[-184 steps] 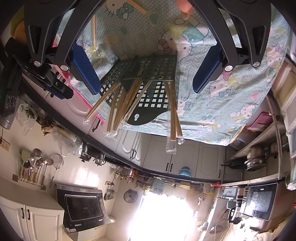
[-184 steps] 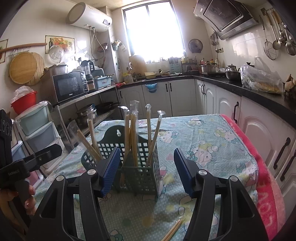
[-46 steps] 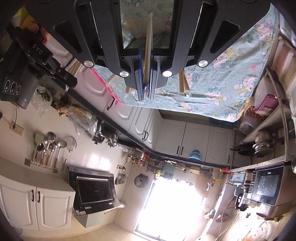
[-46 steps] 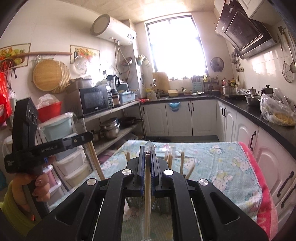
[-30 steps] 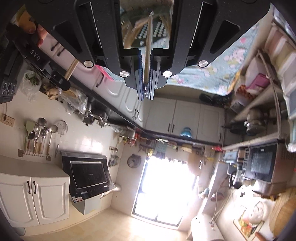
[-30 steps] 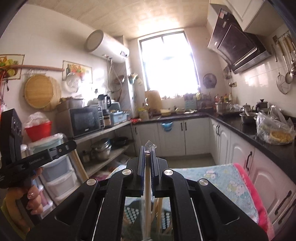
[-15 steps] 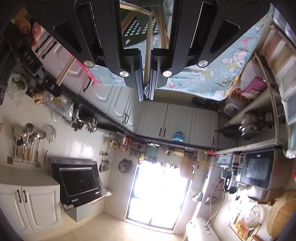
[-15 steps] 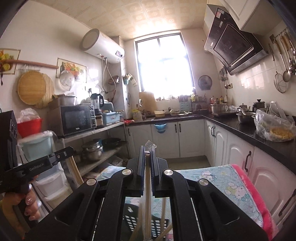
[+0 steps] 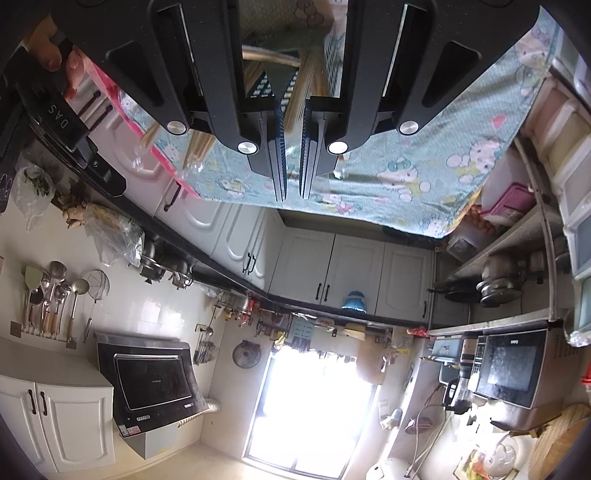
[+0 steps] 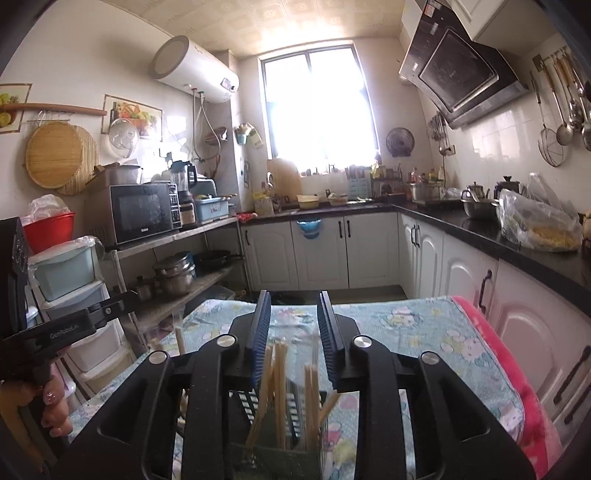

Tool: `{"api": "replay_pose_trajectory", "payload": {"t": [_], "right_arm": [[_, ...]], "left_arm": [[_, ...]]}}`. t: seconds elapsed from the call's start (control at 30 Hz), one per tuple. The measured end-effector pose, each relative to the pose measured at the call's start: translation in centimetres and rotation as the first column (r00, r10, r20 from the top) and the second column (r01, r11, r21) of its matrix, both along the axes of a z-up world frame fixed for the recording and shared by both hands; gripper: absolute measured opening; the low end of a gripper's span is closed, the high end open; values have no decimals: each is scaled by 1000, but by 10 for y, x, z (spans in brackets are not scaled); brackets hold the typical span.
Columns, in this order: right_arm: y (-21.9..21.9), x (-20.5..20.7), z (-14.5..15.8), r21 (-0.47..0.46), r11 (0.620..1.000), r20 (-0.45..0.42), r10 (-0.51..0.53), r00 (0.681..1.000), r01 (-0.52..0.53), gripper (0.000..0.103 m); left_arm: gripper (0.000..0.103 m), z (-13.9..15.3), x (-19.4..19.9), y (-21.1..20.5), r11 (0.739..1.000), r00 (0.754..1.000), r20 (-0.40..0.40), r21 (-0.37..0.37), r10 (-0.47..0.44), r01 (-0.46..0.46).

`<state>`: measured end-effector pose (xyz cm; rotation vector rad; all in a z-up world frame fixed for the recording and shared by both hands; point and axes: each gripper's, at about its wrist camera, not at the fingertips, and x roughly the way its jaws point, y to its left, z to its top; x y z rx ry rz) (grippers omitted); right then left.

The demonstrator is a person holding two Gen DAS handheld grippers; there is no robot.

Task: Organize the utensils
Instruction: 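Lower the chopstick into the green caddy and open the left gripper, then pull the open left gripper back from the caddy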

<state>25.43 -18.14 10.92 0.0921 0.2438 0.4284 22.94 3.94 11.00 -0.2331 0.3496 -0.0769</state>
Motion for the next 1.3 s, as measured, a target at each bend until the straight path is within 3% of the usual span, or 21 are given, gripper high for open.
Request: {"api": "replay_pose_trajectory", "payload": {"t": [0.3,0.83,1.3], "right_arm": [[-5,-22,-11,-14,1000,-51,3,999,-4,41],[-17,-70,-38,-51,998,-121,13,993,-20,55],[-15,-103,-78,-66,995,-227,53,972,-69,72]], "left_arm": [[34,-10,-24,3,1000,999,-30,-26,-15,15],[82,-41,-70,-4,999,994,-104,-32,-31,28],[92,-77,-97,-12,999,983,-178,-26,-33,29]]}}
